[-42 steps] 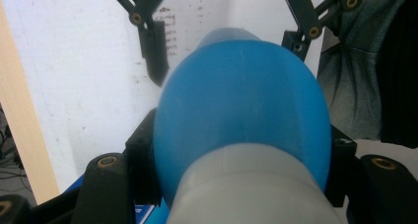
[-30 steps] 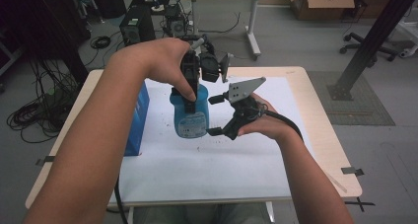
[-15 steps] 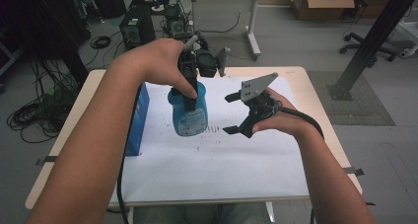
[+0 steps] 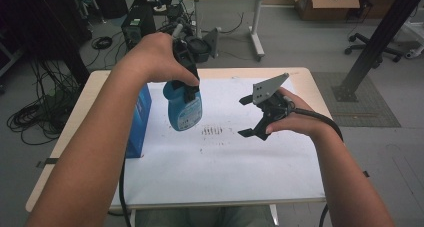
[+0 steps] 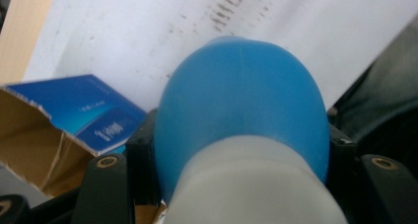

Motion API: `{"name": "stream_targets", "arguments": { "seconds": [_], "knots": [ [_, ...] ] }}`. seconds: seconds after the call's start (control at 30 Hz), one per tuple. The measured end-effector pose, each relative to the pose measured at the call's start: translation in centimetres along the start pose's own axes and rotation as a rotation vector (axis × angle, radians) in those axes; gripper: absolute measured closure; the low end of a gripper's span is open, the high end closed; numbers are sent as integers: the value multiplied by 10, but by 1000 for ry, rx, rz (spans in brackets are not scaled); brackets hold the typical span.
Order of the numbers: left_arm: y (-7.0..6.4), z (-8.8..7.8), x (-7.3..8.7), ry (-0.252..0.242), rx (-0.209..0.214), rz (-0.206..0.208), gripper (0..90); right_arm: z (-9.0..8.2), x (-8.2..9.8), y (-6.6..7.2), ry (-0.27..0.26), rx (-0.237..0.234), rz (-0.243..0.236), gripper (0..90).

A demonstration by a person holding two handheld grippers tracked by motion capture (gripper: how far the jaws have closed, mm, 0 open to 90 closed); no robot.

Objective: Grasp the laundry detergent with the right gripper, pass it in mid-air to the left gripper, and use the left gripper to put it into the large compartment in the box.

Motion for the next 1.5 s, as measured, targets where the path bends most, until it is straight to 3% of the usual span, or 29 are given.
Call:
{"name": "stream_targets", "arguments": {
  "seconds": [0.33,0.63,0.93,1.5],
  "knots": [
    [16,-10,10,-15,-6,-150,376,-6,14,-3,92,14,-4,19],
    [33,-24,23,-35,15,-248,376,-15,25,-5,208,15,-31,23],
    [53,-47,41,-45,19,-341,376,-24,30,-10,338,9,-58,27],
    [85,-105,71,-97,-13,-510,376,-24,42,-16,459,-33,-50,32]
  ]
}}
Point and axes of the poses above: each handheld gripper's, and its own axes: z roughly forward along the jaws, x roughly out of its underside, y roughly to its left, the point moved 5 cm from there along z, roughly forward along the jaws, and after that the axes turned 2 degrees about x, right-handed, at the moved point
